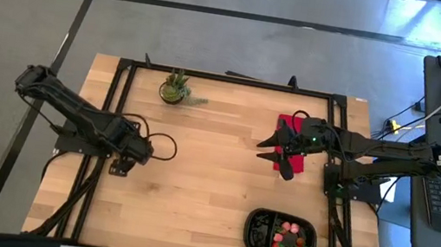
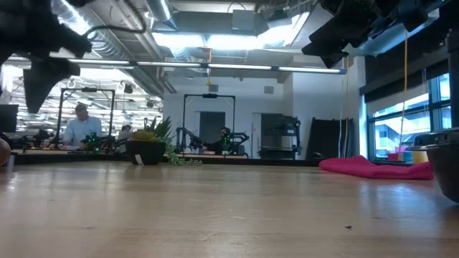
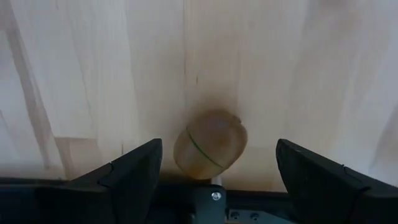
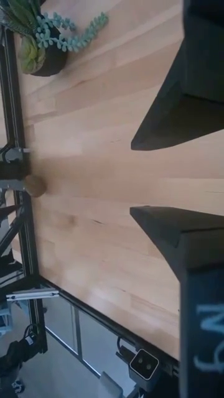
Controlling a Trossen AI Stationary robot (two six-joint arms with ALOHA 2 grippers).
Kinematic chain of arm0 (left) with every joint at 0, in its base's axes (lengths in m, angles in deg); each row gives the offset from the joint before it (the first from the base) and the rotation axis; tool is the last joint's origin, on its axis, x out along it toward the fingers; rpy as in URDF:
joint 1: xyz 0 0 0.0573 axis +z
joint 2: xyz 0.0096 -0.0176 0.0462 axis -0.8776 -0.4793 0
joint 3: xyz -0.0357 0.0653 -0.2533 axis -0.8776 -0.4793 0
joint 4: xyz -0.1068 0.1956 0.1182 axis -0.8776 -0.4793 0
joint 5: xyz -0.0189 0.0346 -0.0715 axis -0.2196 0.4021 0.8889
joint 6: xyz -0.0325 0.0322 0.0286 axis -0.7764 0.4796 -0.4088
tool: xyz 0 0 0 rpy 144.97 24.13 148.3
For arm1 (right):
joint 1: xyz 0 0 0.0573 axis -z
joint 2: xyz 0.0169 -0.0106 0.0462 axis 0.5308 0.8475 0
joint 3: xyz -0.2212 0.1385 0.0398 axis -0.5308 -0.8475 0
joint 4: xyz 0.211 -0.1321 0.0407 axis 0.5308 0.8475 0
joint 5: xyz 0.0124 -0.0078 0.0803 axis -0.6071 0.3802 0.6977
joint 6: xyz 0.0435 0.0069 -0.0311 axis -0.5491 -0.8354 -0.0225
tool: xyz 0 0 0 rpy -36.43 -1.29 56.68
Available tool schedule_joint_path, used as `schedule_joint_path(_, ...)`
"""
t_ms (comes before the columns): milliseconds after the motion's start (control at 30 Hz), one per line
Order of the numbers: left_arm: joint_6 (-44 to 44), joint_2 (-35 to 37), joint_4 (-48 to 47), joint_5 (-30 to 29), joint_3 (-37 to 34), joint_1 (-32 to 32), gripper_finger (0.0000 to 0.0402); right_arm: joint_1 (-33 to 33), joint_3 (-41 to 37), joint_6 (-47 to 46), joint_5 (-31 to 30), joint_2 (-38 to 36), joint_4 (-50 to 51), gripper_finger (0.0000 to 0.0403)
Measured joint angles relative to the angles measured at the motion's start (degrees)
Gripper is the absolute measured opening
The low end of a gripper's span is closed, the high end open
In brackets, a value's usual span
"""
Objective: Pick and placing Produce into tupperware
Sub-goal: Put the kiwi into the right of the black bin
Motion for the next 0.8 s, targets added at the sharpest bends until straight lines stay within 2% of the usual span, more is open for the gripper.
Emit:
schedule_joint_path(167, -1.41, -0.02, 0.12, -0.08, -4.63, -1.47, 0.0307, 0.00, 0.02, -0.02, 0.02, 0.00, 0.00, 0.0158)
schedule_joint_path(500, -2.63, -0.03, 10.32, -0.42, -12.56, -1.80, 0.0307, 0.00, 0.02, -0.63, 0.09, 0.00, 0.02, 0.0158)
schedule_joint_path(800, -4.45, -0.16, 11.99, 0.71, -13.19, -1.80, 0.0307, 0.00, 0.02, -0.78, 0.09, 0.00, 0.02, 0.0158)
